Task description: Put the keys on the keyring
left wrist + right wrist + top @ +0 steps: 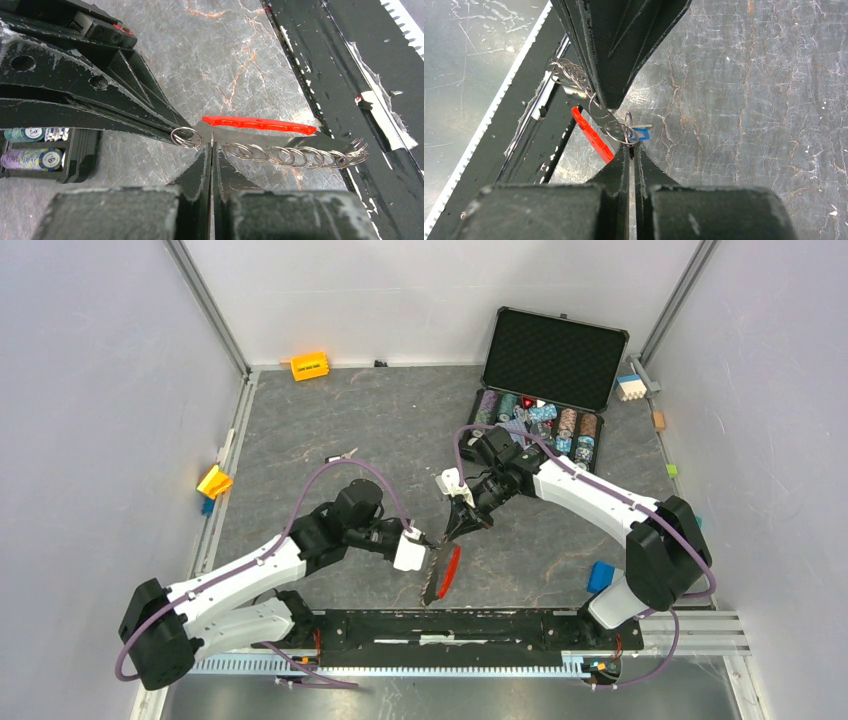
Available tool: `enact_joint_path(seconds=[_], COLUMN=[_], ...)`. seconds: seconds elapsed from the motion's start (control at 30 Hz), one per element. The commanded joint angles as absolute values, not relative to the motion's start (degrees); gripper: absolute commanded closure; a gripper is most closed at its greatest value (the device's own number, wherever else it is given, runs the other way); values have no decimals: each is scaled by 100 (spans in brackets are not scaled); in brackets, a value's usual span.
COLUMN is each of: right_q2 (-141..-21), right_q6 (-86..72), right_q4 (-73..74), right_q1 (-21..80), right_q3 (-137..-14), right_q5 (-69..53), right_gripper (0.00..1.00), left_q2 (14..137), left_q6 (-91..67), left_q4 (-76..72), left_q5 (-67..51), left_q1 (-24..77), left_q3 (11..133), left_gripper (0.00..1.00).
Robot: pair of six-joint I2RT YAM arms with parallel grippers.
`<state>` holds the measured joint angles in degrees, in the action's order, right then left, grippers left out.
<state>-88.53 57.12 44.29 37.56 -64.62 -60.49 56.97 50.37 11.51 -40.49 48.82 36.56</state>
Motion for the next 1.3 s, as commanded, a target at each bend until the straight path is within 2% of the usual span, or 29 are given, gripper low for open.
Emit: enact_joint_path(seconds=[0.0,0.33,0.4,0.47,0.6,0.73,0.83,1.07,1.27], right_q2=[-8663,-8666,-8666,-8661,-8560,-8337,-8076,-7268,-6909], right_q6=[5743,5797,5818,5812,5765,5631,5500,4904,4983], right_q4=[4222,4223,4216,4210,4134,4003,3862,3212,3498], right_q1=[3779,3779,3779,3779,3768,3762,3728,3577,3564], right_q3=[-6467,-6402,-6391,-6395,-6366,-6336,-6318,-6063,-5990], right_q5=[-6176,-6162,-6114,-6056,-5927,-5814,-5693,-5353,-5366], right_gripper=[100,100,97,91,73,50,40,40,50], left_q2=[5764,5854,5842,5791,5706,5675,5708,5857,6037], left_q6=[4859,4735,4656,4506,3904,3240,2668,1908,1567], left_q4=[655,546,458,314,-288,-917,-1644,-2640,-3028], left_q5=[-4596,-4764,-4794,-4876,-5124,-5325,-5463,-5601,-5740], left_q1=[4886,4875,4841,4756,4470,4190,3993,3741,3641], left_q3=[3698,3700,3659,3604,3419,3174,2964,2748,2772], left_gripper=[98,98,98,98,98,98,98,98,98])
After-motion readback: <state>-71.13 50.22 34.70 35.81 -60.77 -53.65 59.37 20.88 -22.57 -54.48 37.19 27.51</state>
